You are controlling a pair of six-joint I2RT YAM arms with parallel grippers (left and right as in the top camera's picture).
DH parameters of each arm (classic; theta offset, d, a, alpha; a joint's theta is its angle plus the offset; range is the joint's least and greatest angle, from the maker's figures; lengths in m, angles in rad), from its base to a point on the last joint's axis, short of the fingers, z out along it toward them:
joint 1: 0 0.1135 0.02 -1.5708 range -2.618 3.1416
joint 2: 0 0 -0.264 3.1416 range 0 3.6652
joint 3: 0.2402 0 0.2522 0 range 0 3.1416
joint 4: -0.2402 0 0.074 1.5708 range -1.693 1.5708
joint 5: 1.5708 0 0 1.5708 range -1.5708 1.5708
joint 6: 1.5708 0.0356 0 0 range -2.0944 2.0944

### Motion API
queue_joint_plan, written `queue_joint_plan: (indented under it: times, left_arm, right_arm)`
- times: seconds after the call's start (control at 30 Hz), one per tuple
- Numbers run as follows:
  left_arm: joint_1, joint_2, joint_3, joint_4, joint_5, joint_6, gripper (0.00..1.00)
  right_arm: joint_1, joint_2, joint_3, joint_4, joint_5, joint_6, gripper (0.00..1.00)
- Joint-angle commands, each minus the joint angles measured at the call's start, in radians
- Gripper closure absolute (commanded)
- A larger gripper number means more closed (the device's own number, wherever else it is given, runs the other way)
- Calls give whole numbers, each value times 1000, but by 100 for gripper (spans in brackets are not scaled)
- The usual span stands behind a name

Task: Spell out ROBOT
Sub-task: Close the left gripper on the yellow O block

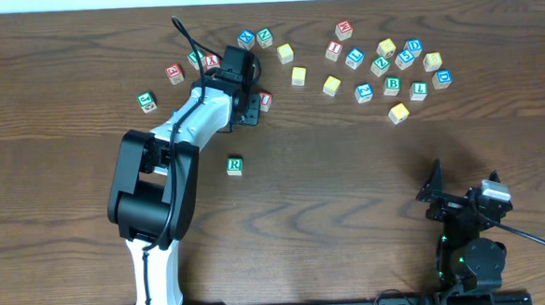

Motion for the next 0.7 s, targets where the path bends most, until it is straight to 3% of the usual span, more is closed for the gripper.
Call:
queue_joint_plan:
  times: [0.0, 0.67]
  left_arm:
    - [5, -27, 33, -2, -6, 24, 57]
    - [5, -27, 87, -92, -6, 32, 59]
  right_arm:
    - [14, 0, -1, -4, 12, 14, 1]
    - [14, 0, -1, -4, 12, 14, 1]
